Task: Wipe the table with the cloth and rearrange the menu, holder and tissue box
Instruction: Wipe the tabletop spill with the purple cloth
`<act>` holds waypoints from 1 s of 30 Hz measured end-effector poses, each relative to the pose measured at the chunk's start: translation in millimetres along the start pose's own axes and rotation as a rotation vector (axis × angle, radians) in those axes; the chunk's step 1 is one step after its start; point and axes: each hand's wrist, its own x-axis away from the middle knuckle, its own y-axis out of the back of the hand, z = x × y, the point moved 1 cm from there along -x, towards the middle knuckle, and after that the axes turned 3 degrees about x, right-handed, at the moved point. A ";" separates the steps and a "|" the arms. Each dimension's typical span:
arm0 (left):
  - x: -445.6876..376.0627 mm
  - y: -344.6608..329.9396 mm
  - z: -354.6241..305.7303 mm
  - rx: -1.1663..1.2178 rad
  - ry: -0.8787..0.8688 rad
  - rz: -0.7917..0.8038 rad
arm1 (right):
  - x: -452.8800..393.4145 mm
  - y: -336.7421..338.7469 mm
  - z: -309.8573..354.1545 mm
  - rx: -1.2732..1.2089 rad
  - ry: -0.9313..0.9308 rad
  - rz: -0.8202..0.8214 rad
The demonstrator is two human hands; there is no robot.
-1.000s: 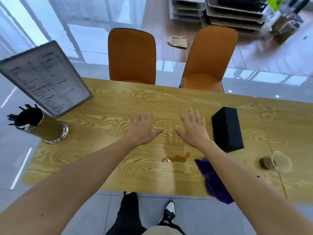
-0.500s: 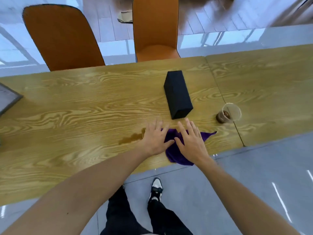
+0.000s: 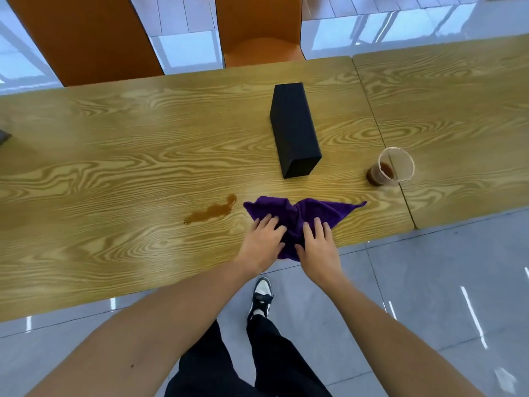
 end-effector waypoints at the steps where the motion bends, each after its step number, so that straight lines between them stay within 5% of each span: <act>1: 3.2 -0.1 1.6 -0.005 0.000 -0.004 | 1.6 -1.2 2.5 0.011 -0.003 -0.010; 16: 55.5 3.1 38.2 -0.066 -0.013 -0.195 | 8.9 -3.2 29.2 0.105 0.161 -0.140; 27: 123.7 -10.0 93.5 -0.070 0.199 -0.357 | 17.3 -26.5 94.3 0.126 0.474 -0.179; 30: 133.0 -8.9 107.3 -0.027 0.301 -0.388 | 11.3 -23.4 107.1 0.033 0.384 -0.190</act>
